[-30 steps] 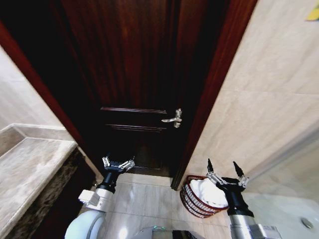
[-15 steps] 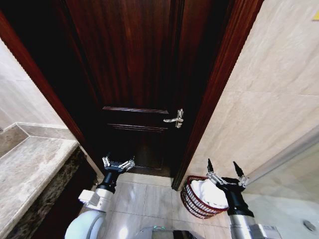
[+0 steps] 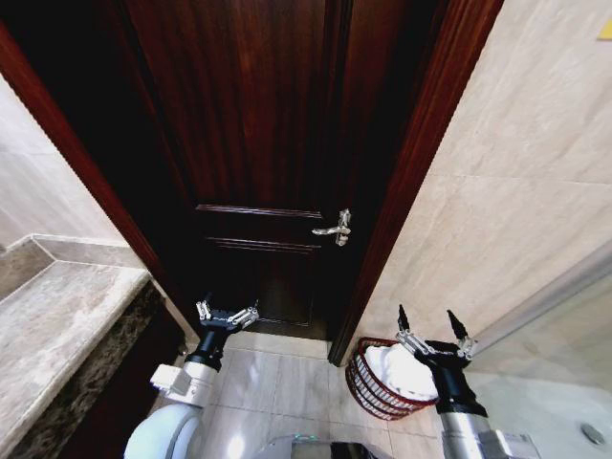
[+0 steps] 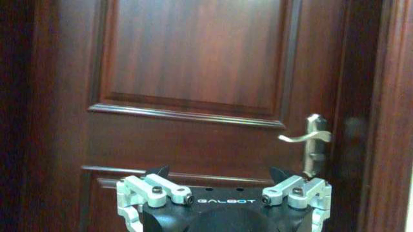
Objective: Discard the used towel into the hamper.
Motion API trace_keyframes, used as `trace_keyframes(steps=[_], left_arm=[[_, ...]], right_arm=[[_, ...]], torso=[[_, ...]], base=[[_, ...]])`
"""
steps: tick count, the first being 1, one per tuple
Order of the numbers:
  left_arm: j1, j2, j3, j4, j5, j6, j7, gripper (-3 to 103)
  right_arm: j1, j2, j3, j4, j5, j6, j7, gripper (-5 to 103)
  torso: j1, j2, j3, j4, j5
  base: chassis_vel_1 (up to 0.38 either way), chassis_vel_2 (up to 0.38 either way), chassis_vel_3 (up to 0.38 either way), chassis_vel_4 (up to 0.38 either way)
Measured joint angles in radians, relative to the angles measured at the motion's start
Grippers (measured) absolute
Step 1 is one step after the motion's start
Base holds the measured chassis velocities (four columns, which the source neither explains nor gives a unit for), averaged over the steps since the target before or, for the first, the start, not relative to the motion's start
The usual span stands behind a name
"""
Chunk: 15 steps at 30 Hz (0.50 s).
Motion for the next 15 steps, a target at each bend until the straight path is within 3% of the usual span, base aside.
trace_keyframes(steps=[10, 15], left_arm=[[0.0, 0.0, 0.0, 0.0, 0.0, 0.0, 0.0, 100], [0.0, 0.0, 0.0, 0.0, 0.0, 0.0, 0.001, 100]], right_arm=[[0.0, 0.0, 0.0, 0.0, 0.0, 0.0, 0.0, 100], [0.0, 0.0, 0.001, 0.0, 0.0, 0.0, 0.0, 100]], torso=[[0.0, 0.0, 0.0, 0.0001, 0.0002], [0.0, 0.0, 0.0, -0.0002, 0.0003]], base=[[-0.208, -0.193, 0.194, 0.194], [-0.04, -0.086, 0.071, 0.053]])
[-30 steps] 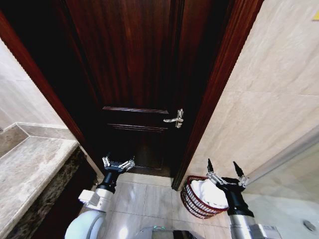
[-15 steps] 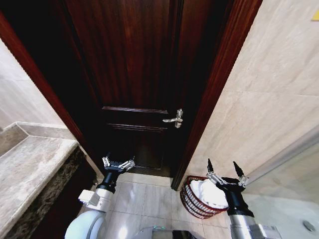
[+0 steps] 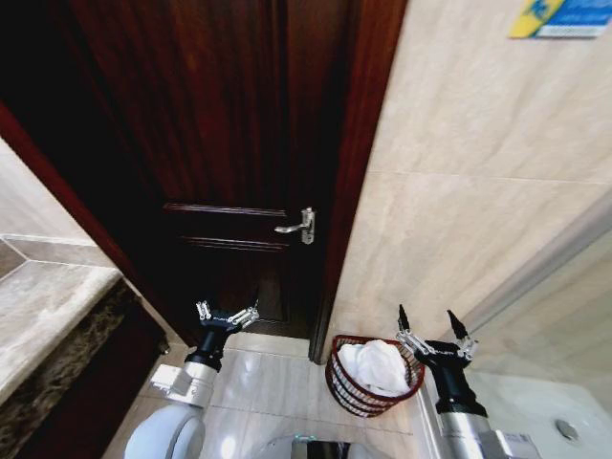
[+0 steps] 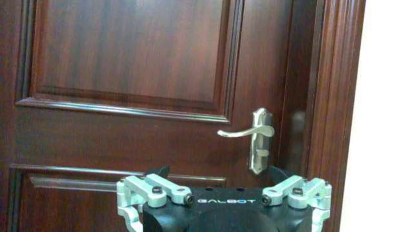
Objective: Discard the used towel into the hamper.
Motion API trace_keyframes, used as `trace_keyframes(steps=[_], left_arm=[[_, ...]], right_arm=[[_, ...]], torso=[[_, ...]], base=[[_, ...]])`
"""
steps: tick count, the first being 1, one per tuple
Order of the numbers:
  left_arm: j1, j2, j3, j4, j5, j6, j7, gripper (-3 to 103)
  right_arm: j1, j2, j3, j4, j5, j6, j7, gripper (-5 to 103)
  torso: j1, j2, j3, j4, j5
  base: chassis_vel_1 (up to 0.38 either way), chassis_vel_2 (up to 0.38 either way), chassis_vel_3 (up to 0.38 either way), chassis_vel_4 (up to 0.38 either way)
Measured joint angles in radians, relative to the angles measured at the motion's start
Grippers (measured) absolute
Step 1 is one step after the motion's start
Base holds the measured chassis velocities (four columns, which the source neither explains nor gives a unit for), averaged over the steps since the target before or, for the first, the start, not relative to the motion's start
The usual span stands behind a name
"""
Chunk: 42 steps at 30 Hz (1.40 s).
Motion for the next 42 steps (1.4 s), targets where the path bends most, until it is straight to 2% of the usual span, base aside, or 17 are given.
trace_keyframes(steps=[22, 42], left_arm=[[0.0, 0.0, 0.0, 0.0, 0.0, 0.0, -0.001, 100], [0.0, 0.0, 0.0, 0.0, 0.0, 0.0, 0.0, 100]], right_arm=[[0.0, 0.0, 0.0, 0.0, 0.0, 0.0, 0.0, 100], [0.0, 0.0, 0.0, 0.0, 0.0, 0.0, 0.0, 100]], torso=[[0.0, 0.0, 0.0, 0.0002, -0.0001], [0.0, 0.0, 0.0, 0.0002, 0.0001]], base=[[0.035, 0.003, -0.029, 0.003], [0.245, -0.24, -0.238, 0.243]])
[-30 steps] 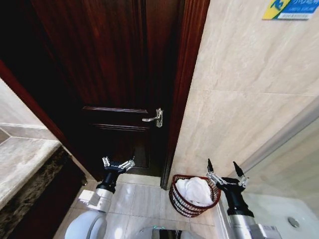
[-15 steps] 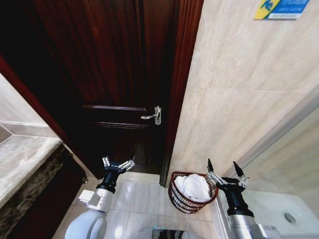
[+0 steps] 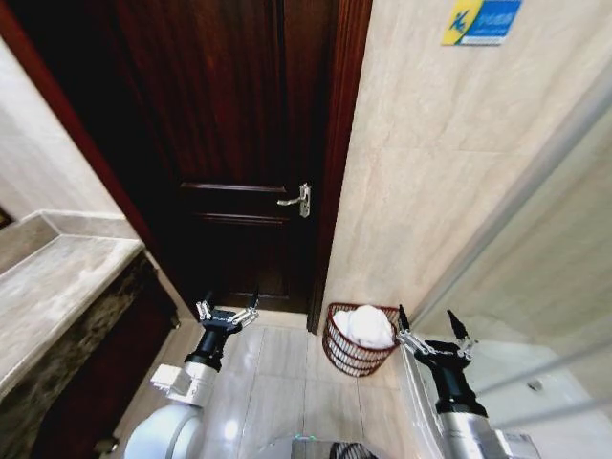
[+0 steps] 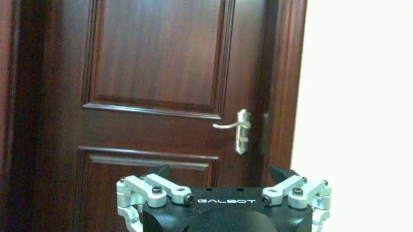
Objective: Discard the used towel into the hamper.
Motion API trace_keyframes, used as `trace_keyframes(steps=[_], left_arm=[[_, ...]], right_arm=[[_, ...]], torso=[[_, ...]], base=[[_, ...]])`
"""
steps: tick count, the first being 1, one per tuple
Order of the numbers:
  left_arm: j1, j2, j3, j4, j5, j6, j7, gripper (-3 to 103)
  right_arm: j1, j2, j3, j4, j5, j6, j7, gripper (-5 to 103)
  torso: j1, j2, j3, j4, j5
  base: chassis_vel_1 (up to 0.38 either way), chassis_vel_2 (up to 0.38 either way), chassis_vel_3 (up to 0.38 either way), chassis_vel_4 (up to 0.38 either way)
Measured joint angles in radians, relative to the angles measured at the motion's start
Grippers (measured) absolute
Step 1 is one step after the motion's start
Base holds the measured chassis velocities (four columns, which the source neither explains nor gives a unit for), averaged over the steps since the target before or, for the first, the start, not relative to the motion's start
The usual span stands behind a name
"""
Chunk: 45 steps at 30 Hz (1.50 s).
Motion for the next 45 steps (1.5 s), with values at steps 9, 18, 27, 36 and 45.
trace_keyframes(steps=[9, 18, 27, 36, 45], left_arm=[[0.0, 0.0, 0.0, 0.0, 0.0, 0.0, 0.0, 100], [0.0, 0.0, 0.0, 0.0, 0.0, 0.0, 0.0, 100], [0.0, 0.0, 0.0, 0.0, 0.0, 0.0, 0.0, 100], [0.0, 0.0, 0.0, 0.0, 0.0, 0.0, 0.0, 100], [0.0, 0.0, 0.0, 0.0, 0.0, 0.0, 0.0, 100]], right_arm=[[0.0, 0.0, 0.0, 0.0, 0.0, 0.0, 0.0, 100], [0.0, 0.0, 0.0, 0.0, 0.0, 0.0, 0.0, 100], [0.0, 0.0, 0.0, 0.0, 0.0, 0.0, 0.0, 100], [0.0, 0.0, 0.0, 0.0, 0.0, 0.0, 0.0, 100], [0.0, 0.0, 0.0, 0.0, 0.0, 0.0, 0.0, 100]], torso=[[-0.001, 0.0, 0.0, 0.0001, -0.0001], [-0.001, 0.0, 0.0, 0.0001, -0.0003], [0.0, 0.0, 0.0, 0.0001, -0.0003], [0.0, 0.0, 0.0, 0.0001, -0.0002], [0.0, 0.0, 0.0, 0.0001, -0.0005]], base=[[0.358, -0.361, -0.356, 0.369], [0.305, -0.299, -0.295, 0.301], [0.049, -0.056, -0.07, 0.068], [-0.032, 0.03, 0.03, -0.029], [0.068, -0.001, -0.051, -0.014]])
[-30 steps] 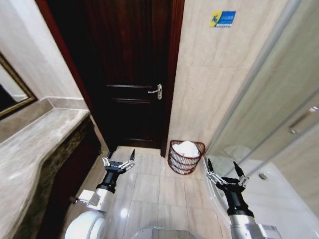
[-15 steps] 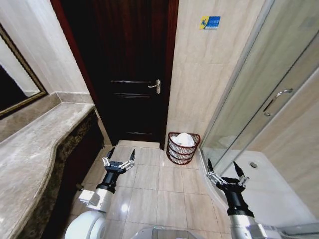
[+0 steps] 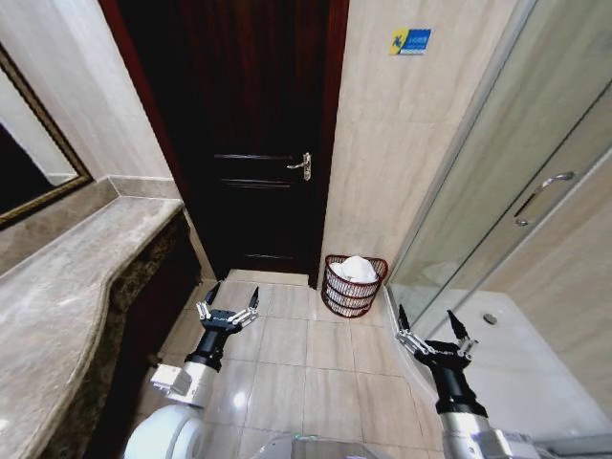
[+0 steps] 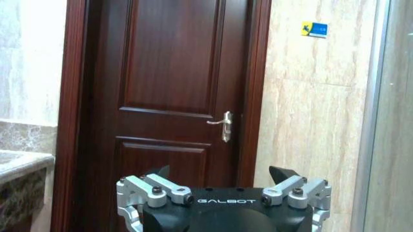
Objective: Discard the used towel into the hamper.
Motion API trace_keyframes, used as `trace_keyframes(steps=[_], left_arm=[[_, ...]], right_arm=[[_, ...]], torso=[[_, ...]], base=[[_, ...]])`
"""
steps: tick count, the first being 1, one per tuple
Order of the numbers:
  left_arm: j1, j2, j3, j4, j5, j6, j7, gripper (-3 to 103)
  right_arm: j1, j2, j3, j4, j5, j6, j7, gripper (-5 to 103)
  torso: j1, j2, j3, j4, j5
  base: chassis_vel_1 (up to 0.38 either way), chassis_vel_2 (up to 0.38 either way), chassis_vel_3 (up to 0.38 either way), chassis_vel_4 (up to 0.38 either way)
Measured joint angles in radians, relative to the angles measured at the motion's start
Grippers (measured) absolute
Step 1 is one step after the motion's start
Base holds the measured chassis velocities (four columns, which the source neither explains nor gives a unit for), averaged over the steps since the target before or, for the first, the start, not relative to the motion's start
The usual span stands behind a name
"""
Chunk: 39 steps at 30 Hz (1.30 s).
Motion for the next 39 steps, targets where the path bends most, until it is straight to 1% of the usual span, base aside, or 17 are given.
trace_keyframes(steps=[21, 31, 33, 35, 39], left_arm=[[0.0, 0.0, 0.0, 0.0, 0.0, 0.0, 0.0, 100], [0.0, 0.0, 0.0, 0.0, 0.0, 0.0, 0.0, 100], [0.0, 0.0, 0.0, 0.0, 0.0, 0.0, 0.0, 100], [0.0, 0.0, 0.0, 0.0, 0.0, 0.0, 0.0, 100], [0.0, 0.0, 0.0, 0.0, 0.0, 0.0, 0.0, 100]], right_arm=[[0.0, 0.0, 0.0, 0.0, 0.0, 0.0, 0.0, 100], [0.0, 0.0, 0.0, 0.0, 0.0, 0.0, 0.0, 100], [0.0, 0.0, 0.0, 0.0, 0.0, 0.0, 0.0, 100], [0.0, 0.0, 0.0, 0.0, 0.0, 0.0, 0.0, 100], [0.0, 0.0, 0.0, 0.0, 0.0, 0.0, 0.0, 100]], torso=[[0.001, 0.0, 0.0, 0.0, 0.0003], [0.0, 0.0, 0.0, -0.0002, 0.0004], [0.0, 0.0, 0.0, 0.0, -0.0003], [-0.001, 0.001, 0.0, 0.0001, 0.0007], [-0.001, 0.001, 0.0, 0.0, -0.0001]], base=[[0.009, -0.013, -0.009, 0.009], [0.152, -0.157, -0.156, 0.158], [0.211, -0.227, -0.204, 0.193], [0.195, -0.164, -0.204, 0.182], [0.095, -0.052, -0.097, 0.111]])
